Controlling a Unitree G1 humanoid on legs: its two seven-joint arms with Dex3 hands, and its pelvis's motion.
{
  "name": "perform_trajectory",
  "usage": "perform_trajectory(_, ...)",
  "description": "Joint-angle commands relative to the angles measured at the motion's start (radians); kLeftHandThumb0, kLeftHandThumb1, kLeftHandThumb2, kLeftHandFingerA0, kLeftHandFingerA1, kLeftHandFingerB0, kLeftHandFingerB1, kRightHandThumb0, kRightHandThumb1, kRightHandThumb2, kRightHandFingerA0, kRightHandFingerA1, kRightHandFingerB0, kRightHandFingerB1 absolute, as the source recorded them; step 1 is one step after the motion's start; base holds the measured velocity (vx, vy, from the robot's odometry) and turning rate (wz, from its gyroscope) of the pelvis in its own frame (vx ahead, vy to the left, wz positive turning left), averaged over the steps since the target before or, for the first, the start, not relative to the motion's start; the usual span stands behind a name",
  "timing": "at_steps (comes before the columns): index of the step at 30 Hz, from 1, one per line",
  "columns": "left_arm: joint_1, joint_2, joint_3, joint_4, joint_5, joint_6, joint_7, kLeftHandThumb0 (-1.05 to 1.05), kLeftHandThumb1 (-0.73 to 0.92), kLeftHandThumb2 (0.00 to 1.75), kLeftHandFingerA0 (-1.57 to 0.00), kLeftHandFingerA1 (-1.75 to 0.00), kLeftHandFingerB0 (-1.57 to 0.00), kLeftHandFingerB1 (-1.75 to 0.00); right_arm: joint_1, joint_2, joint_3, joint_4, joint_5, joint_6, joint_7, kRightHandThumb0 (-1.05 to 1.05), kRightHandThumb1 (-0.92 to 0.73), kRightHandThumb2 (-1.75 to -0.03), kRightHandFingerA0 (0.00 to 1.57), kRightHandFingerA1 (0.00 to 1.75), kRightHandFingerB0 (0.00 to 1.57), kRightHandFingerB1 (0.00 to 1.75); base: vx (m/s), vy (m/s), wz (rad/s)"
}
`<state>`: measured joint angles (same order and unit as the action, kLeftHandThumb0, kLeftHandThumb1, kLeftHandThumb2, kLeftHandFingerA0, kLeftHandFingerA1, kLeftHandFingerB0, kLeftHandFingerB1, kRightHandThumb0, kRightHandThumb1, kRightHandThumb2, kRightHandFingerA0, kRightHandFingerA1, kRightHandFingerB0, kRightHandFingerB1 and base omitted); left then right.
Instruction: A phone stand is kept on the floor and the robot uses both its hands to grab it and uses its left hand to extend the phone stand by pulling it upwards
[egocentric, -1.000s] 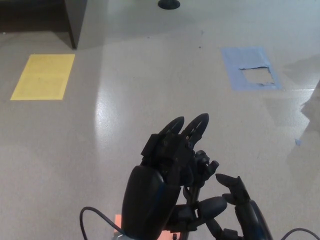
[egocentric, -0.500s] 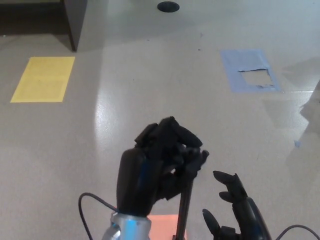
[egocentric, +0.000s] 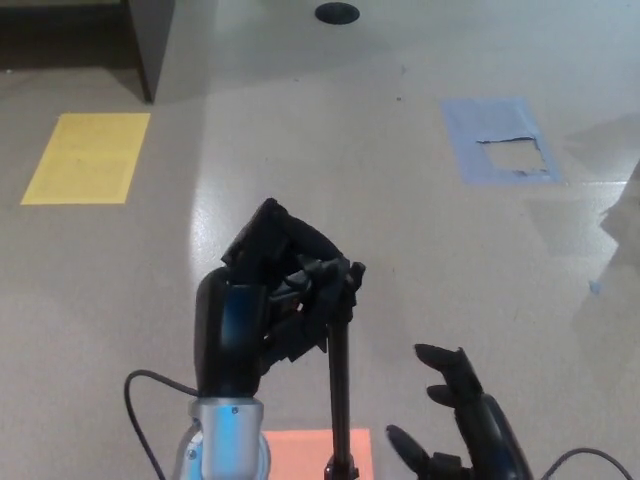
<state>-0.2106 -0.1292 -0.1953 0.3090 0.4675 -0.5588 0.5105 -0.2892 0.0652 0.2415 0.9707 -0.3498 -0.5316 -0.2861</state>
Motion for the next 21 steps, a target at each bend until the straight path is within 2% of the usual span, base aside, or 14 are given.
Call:
perform_trajectory(1, 0.040, -0.050, -0.032, -0.066, 0.003, 0.091, -0.019, -0.14, 0.77, 0.62, -0.79, -1.75, -0.48, -1.75, -0.031, 0.008, 0.125, -0.048, -0.129, 0.052, 0.000, -1.05, -0.68, -0.64, 0.00, 0.89, 0.00, 0.74, 0.00, 0.000, 0.00)
perform_trajectory(2, 0.042, -0.055, -0.037, -0.077, 0.008, 0.096, -0.020, -0.14, 0.77, 0.62, -0.79, -1.75, -0.48, -1.75, -0.038, 0.002, 0.147, -0.048, -0.155, 0.053, -0.007, -1.05, -0.68, -0.64, 0.00, 0.89, 0.00, 0.74, 0.00, 0.000, 0.00)
perform_trajectory(3, 0.043, -0.070, -0.048, -0.104, 0.018, 0.106, -0.021, -0.15, 0.78, 0.61, -0.76, -1.75, -0.47, -1.75, -0.066, -0.001, 0.197, -0.027, -0.209, 0.039, -0.063, -1.05, -0.56, -0.98, 0.01, 0.68, 0.01, 0.59, 0.00, 0.000, 0.00)
perform_trajectory(4, 0.040, -0.075, -0.055, -0.115, 0.017, 0.104, -0.024, -0.12, 0.79, 0.62, -0.73, -1.75, -0.46, -1.75, -0.090, -0.006, 0.242, -0.015, -0.262, 0.051, -0.114, -1.05, -0.84, -0.69, 0.00, 0.28, 0.00, 0.28, 0.00, 0.000, 0.00)
perform_trajectory(6, 0.024, -0.098, -0.082, -0.162, 0.024, 0.111, -0.038, -0.10, 0.81, 0.60, -0.75, -1.75, -0.49, -1.75, -0.134, 0.028, 0.307, 0.005, -0.308, 0.097, -0.139, -1.05, -0.91, -0.68, 0.00, 0.11, 0.00, 0.04, 0.00, 0.000, 0.00)
perform_trajectory(8, 0.016, -0.114, -0.097, -0.183, 0.026, 0.121, -0.044, -0.10, 0.81, 0.59, -0.72, -1.75, -0.46, -1.75, -0.127, 0.075, 0.279, 0.011, -0.222, 0.116, -0.054, -1.05, -0.75, -0.68, 0.00, 0.60, 0.00, 0.31, 0.00, 0.000, 0.00)
perform_trajectory(12, -0.004, -0.138, -0.124, -0.210, 0.023, 0.150, -0.042, -0.09, 0.78, 0.62, -0.70, -1.75, -0.41, -1.75, -0.145, 0.134, 0.299, 0.002, -0.202, 0.225, -0.021, -1.05, -0.82, -0.68, 0.00, 0.98, 0.00, 0.25, 0.00, 0.000, 0.00)
perform_trajectory(13, -0.012, -0.153, -0.139, -0.224, 0.031, 0.170, -0.039, -0.10, 0.79, 0.62, -0.70, -1.75, -0.44, -1.75, -0.145, 0.189, 0.257, 0.017, -0.137, 0.218, -0.034, -1.05, -0.46, -0.96, 0.21, 0.95, 0.02, 0.62, 0.00, 0.000, 0.00)
perform_trajectory(15, -0.021, -0.162, -0.157, -0.224, 0.047, 0.179, -0.021, -0.09, 0.79, 0.63, -0.71, -1.75, -0.45, -1.75, -0.140, 0.232, 0.219, 0.049, -0.092, 0.167, -0.094, -1.05, -0.63, -0.66, 0.34, 1.10, 0.25, 0.94, 0.00, 0.000, 0.00)
perform_trajectory(16, -0.018, -0.167, -0.167, -0.233, 0.056, 0.195, -0.018, -0.09, 0.78, 0.64, -0.72, -1.75, -0.45, -1.75, -0.133, 0.261, 0.175, 0.072, -0.044, 0.113, -0.117, -1.05, -0.53, -0.59, 1.00, 1.04, 1.04, 0.97, 0.00, 0.000, 0.00)
perform_trajectory(17, -0.012, -0.170, -0.180, -0.247, 0.062, 0.214, -0.018, -0.10, 0.79, 0.64, -0.74, -1.75, -0.46, -1.75, -0.132, 0.288, 0.136, 0.092, -0.009, 0.076, -0.148, -0.60, -0.23, -0.94, 1.57, 1.44, 1.57, 1.44, 0.00, 0.000, 0.00)
perform_trajectory(18, -0.003, -0.172, -0.192, -0.263, 0.065, 0.232, -0.019, -0.10, 0.79, 0.64, -0.74, -1.75, -0.46, -1.75, -0.135, 0.310, 0.105, 0.107, 0.011, 0.054, -0.179, -0.60, -0.23, -0.94, 1.57, 1.44, 1.57, 1.44, 0.00, 0.000, 0.00)
perform_trajectory(19, 0.002, -0.166, -0.200, -0.275, 0.068, 0.240, -0.017, -0.11, 0.79, 0.63, -0.74, -1.75, -0.47, -1.75, -0.135, 0.321, 0.082, 0.114, 0.025, 0.026, -0.184, -0.98, -0.61, -1.03, 1.56, 1.40, 1.52, 1.39, 0.00, 0.000, 0.00)
perform_trajectory(21, 0.003, -0.150, -0.208, -0.294, 0.073, 0.245, -0.014, -0.10, 0.80, 0.63, -0.74, -1.75, -0.47, -1.75, -0.139, 0.315, 0.071, 0.114, 0.020, 0.005, -0.182, -1.05, -0.65, -0.91, 1.51, 1.29, 1.49, 1.28, 0.00, 0.000, 0.00)
